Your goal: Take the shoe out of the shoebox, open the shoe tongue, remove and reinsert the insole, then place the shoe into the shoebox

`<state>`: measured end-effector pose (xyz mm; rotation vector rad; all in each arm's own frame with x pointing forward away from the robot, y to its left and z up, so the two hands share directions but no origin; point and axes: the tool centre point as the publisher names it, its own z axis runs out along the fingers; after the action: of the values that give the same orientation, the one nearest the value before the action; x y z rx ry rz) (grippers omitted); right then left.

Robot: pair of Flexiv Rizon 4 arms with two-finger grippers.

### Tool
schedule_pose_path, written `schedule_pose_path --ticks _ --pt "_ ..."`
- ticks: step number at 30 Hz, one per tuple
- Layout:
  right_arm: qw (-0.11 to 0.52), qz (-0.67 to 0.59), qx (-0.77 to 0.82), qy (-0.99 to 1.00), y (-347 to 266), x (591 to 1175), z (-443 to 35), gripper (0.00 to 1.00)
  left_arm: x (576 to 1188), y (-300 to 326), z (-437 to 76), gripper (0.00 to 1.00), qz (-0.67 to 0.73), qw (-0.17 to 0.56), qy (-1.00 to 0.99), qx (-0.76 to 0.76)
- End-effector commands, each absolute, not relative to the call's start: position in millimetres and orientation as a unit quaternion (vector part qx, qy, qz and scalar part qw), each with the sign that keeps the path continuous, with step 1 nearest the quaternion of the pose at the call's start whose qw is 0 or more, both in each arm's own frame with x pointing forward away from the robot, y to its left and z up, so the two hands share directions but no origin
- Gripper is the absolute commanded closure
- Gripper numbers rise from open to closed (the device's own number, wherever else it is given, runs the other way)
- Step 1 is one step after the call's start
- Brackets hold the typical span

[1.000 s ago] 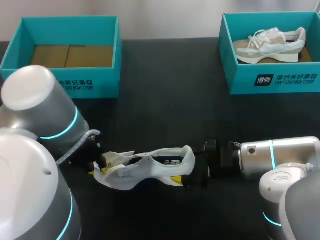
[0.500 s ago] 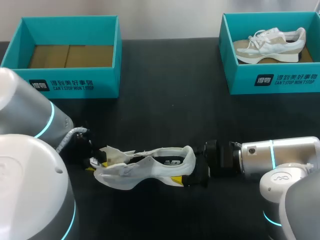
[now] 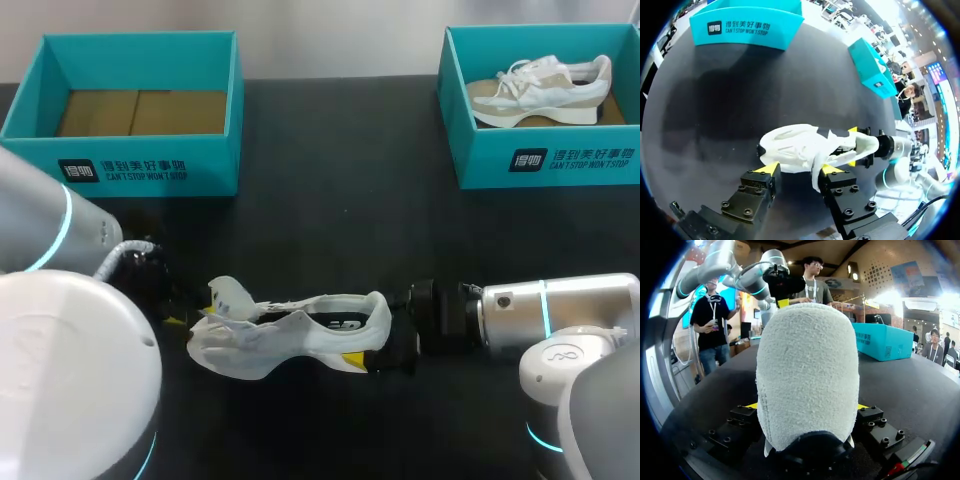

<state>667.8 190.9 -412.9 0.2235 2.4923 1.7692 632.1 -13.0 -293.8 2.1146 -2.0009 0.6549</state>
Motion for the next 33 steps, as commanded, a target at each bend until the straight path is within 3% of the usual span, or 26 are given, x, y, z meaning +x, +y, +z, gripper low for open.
schedule_pose_path --ticks 1,19,20,23,33 --pt "0.038 0.574 0.073 0.815 190.9 668.0 -411.5 1.00 632.3 -11.2 -258.5 0.52 0.208 0.073 -0.680 0.700" --pt "0.038 0.574 0.073 0.815 190.9 668.0 -411.5 1.00 674.0 -75.2 -193.0 0.54 0.210 0.071 -0.770 0.599" --pt "0.038 0.574 0.073 0.815 190.9 668.0 -411.5 1.00 676.5 -79.4 -189.8 0.60 0.210 0.070 -0.774 0.593" --pt "0.038 0.574 0.073 0.815 190.9 668.0 -411.5 1.00 682.8 -92.1 -181.4 1.00 0.211 0.071 -0.792 0.569" --pt "0.038 0.574 0.073 0.815 190.9 668.0 -411.5 1.00 693.3 -134.2 -169.8 1.00 0.197 0.084 -0.867 0.450"
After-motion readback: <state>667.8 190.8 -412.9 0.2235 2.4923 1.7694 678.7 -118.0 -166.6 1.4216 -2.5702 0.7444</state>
